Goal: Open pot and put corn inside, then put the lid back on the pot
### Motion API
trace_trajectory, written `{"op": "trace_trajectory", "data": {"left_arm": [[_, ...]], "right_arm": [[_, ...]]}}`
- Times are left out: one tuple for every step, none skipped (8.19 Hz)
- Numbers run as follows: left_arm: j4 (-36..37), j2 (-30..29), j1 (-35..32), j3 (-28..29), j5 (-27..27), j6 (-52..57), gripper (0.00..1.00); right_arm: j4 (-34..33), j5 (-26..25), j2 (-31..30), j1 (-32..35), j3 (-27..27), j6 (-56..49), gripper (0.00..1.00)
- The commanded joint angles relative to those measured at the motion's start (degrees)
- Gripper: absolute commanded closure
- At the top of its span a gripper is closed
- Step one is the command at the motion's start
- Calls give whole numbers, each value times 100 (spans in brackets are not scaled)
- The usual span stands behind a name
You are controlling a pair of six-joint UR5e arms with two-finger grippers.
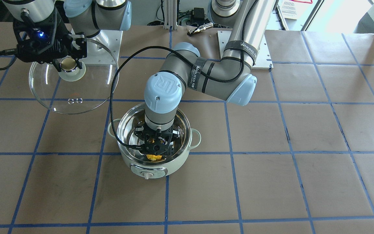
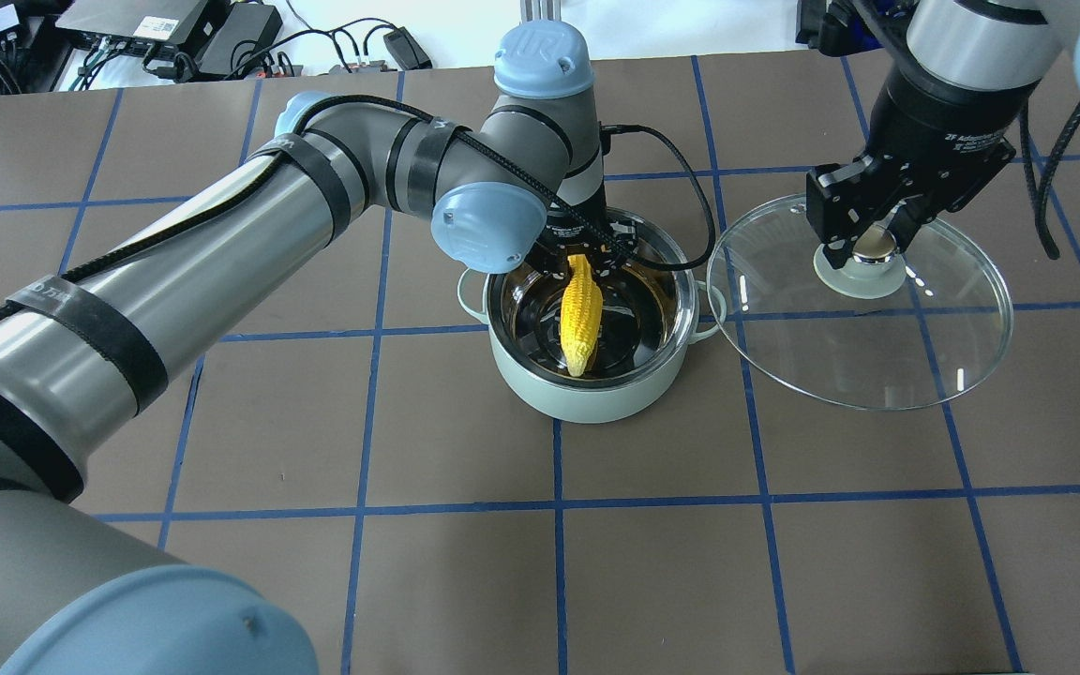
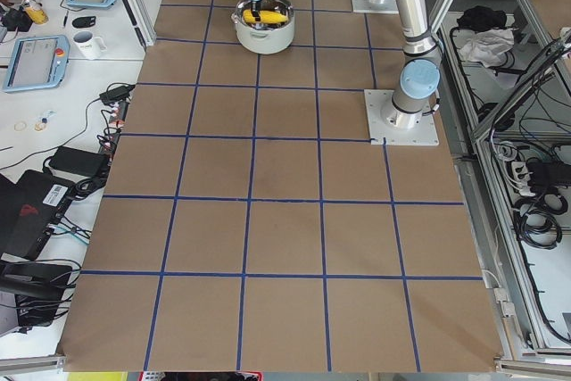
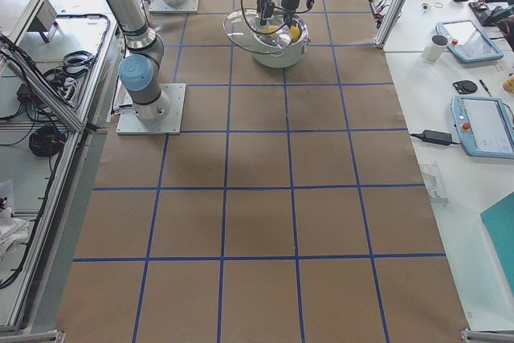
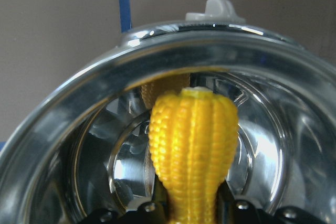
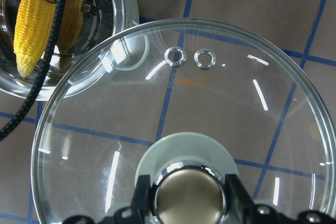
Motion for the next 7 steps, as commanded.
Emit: {"op": "trace_trajectory", "data": {"left_arm": [[30, 45, -55, 16, -7, -55, 11], [-48, 169, -82, 25, 10, -72, 10], [-49, 318, -90, 25, 36, -99, 0], [-93, 511, -108, 25, 37, -142, 0], [-432, 721, -99, 34, 54, -91, 0], [-627, 985, -30, 34, 54, -12, 0], [-647, 1240, 6, 8, 63, 250, 0]], "right_arm": [[-47, 16, 40, -26, -14, 43, 100], [-56, 7, 49, -43, -14, 78, 100], [-3, -63, 31, -70, -23, 105, 100], [-46, -90, 48, -79, -23, -8, 100], [-38, -99, 40, -70, -23, -9, 100], [-21, -99, 22, -70, -23, -9, 100], [-20, -81, 5, -52, -14, 26, 100]]}}
